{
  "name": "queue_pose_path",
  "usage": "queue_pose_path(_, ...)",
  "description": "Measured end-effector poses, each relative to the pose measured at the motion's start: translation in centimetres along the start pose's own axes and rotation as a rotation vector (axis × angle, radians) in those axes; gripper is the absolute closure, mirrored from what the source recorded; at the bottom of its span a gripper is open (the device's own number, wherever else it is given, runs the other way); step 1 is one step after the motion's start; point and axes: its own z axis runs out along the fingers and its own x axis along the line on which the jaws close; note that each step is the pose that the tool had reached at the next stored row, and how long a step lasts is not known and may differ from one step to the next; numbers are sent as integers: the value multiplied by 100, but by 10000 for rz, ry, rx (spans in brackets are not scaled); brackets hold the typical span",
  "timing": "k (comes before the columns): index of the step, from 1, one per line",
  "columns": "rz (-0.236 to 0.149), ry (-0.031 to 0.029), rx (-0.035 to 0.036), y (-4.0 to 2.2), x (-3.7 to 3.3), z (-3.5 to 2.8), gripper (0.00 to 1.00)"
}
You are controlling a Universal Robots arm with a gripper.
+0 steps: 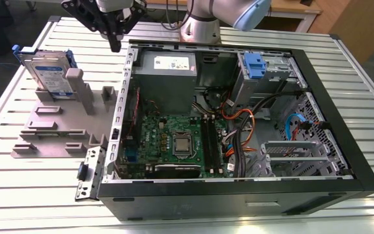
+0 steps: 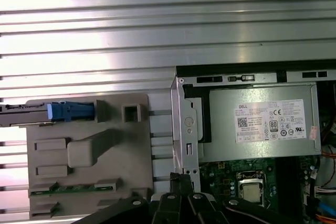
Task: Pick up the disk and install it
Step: 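Reach for the disk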
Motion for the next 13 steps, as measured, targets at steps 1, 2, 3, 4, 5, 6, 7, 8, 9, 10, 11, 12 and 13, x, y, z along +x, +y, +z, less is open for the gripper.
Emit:
queue_pose_path(1,0,0,0,-1,9,1,89)
queue_pose_path(2,0,0,1,-1,18,2,89)
queue_pose_path(3,0,1,1,-2,27,3,89)
queue_pose_path(4,0,0,1,-3,37,4,89)
queue_pose_path(5,0,1,1,-4,47,5,89)
queue_pose_path(6,-1,1,1,-5,57,6,89)
queue_pose_path(7,-1,0,1,-5,68,7,89)
queue_pose_path(8,-1,1,1,-6,78,8,89)
queue_pose_path(9,-1,0,1,-7,88,9,89)
queue_pose_path(10,-1,0,1,-8,97,11,89)
queue_pose_path(11,-1,1,1,-9,106,12,89)
queue_pose_path(12,0,0,0,-9,114,13,89)
queue_pose_path(13,-1,0,0,-10,122,13,89)
